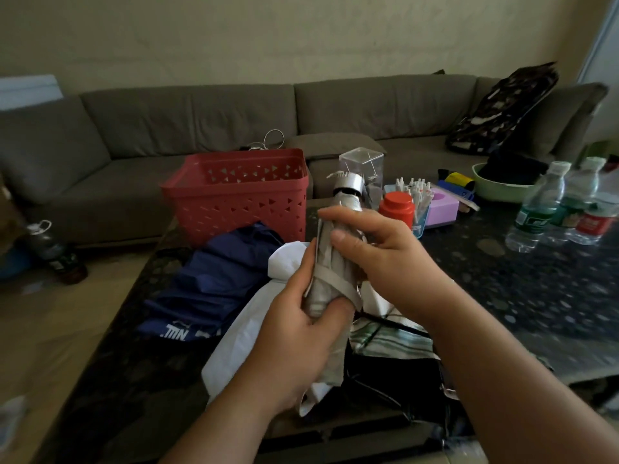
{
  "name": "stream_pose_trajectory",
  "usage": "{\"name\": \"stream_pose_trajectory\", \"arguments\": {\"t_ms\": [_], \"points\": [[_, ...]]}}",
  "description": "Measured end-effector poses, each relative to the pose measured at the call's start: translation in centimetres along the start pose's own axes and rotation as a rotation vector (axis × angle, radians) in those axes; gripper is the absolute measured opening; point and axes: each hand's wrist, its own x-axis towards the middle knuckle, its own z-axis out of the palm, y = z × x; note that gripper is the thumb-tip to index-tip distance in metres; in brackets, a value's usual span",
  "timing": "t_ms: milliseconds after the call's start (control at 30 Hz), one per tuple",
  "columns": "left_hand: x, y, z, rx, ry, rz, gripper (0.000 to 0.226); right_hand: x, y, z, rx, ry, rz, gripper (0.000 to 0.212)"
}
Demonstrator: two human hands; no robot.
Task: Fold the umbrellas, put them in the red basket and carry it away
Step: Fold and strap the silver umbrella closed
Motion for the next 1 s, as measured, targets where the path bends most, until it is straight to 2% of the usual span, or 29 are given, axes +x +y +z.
{"name": "stream_pose_trajectory", "arguments": {"t_ms": [133,233,333,400,533,600,667,733,800,833,933,1000], "points": [[-0.4,1.2,-0.2,-0.423,-0.246,-0.163,0.050,-0.5,-0.7,-0.8,0.003,-0.015,-0.054,0.018],[-0.5,1.3,0.2,-0.472,-0.286,-0.208,0.047,-0.7,-1.0,-0.8,-0.119,0.091,-0.140,0.016],[-0.4,1.9,0.4,-0.298,-0.215,-0.198,0.042,-0.6,-1.0,-0.4,-0.380,0.221,-0.153,0.016],[-0.3,2.0,0.4,-0.177,-0.191,-0.167,0.041,-0.6,-1.1,-0.2,-0.475,0.235,-0.129,0.019],[-0.5,1.5,0.8,-0.094,-0.118,-0.073,0.046,-0.7,-0.9,-0.2,-0.486,0.206,-0.111,0.018],[-0.5,1.4,0.9,-0.082,-0.086,-0.046,0.047,-0.7,-0.8,-0.4,-0.502,0.139,-0.097,0.034],[-0.3,1.4,0.8,-0.091,-0.030,-0.027,0.046,-0.8,-1.0,-0.6,-0.381,0.042,-0.102,0.049],[0.2,1.5,0.4,-0.083,0.073,-0.024,0.041,-1.1,-1.3,-0.9,-0.281,0.108,-0.154,0.045],[0.6,1.4,0.1,-0.103,0.160,-0.014,0.040,-1.5,-1.9,-0.9,-0.360,0.292,-0.190,0.020],[0.8,1.3,0.0,-0.114,0.182,-0.003,0.041,-1.8,-2.1,-0.6,-0.396,0.330,-0.178,0.013],[1.0,1.2,-0.2,-0.146,0.193,0.019,0.038,-3.0,-2.3,1.1,-0.414,0.215,-0.107,0.037],[1.0,0.9,-0.4,-0.136,0.206,0.024,0.039,-3.6,-2.4,2.3,-0.465,0.161,-0.079,0.039]]}}
